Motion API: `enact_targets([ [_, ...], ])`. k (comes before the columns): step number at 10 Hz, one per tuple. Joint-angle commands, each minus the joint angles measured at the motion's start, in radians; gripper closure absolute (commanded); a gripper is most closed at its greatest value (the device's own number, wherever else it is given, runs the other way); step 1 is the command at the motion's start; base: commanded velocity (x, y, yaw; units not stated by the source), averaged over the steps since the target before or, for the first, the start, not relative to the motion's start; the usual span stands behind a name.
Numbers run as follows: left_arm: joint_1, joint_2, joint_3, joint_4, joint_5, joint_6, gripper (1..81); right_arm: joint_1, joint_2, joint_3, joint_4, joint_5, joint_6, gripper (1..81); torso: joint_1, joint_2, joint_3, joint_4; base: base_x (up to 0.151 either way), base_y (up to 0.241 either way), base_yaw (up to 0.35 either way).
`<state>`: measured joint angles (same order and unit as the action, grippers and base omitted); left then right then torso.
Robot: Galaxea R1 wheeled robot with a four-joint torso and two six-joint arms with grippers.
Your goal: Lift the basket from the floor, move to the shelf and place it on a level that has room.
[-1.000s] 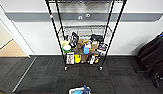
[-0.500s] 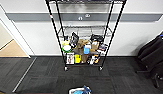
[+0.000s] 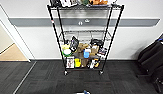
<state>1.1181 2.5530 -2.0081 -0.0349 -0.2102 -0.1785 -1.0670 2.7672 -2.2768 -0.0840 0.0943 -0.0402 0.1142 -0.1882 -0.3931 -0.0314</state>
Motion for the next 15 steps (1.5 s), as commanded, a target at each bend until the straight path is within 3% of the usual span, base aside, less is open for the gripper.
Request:
enact_targets([
  [1, -0.057, -0.019, 0.008, -0.013, 0.04, -0.004, 1.0, 0.064, -0.015, 0.014, 0.012, -0.039, 0.002, 1.0, 0.062, -0.097, 0.0, 0.0, 0.0, 0.0, 0.0],
  [2, -0.057, -0.016, 0.006, -0.013, 0.04, -0.004, 1.0, 0.061, -0.015, 0.013, 0.009, -0.039, 0.0, 1.0, 0.084, -0.131, 0.0, 0.0, 0.0, 0.0, 0.0],
  [4, -0.054, -0.006, 0.003, -0.014, 0.04, -0.004, 1.0, 0.058, -0.013, 0.011, 0.01, -0.039, 0.0, 1.0, 0.126, -0.198, -0.094, 0.0, 0.0, 0.0, 0.0],
  [6, -0.044, 0.012, -0.047, -0.022, 0.038, -0.004, 1.0, 0.064, -0.013, 0.01, 0.013, -0.039, 0.0, 1.0, 0.157, -0.248, -0.123, 0.0, 0.0, 0.0, 0.0],
  [13, -0.04, 0.018, -0.092, -0.049, 0.043, -0.004, 1.0, 0.093, 0.048, -0.064, 0.007, -0.054, 0.0, 1.0, 0.307, -0.484, -0.342, 0.0, 0.0, 0.0, 0.0],
  [14, -0.04, 0.02, -0.092, -0.049, 0.043, -0.004, 1.0, 0.092, 0.048, -0.062, 0.007, -0.054, 0.0, 1.0, 0.329, -0.518, -0.281, 0.0, 0.0, 0.0, 0.0],
  [15, -0.04, 0.024, -0.101, -0.049, 0.043, -0.004, 1.0, 0.086, 0.045, -0.061, 0.009, -0.054, 0.002, 1.0, 0.35, -0.55, -0.311, 0.0, 0.0, 0.0, 0.0],
])
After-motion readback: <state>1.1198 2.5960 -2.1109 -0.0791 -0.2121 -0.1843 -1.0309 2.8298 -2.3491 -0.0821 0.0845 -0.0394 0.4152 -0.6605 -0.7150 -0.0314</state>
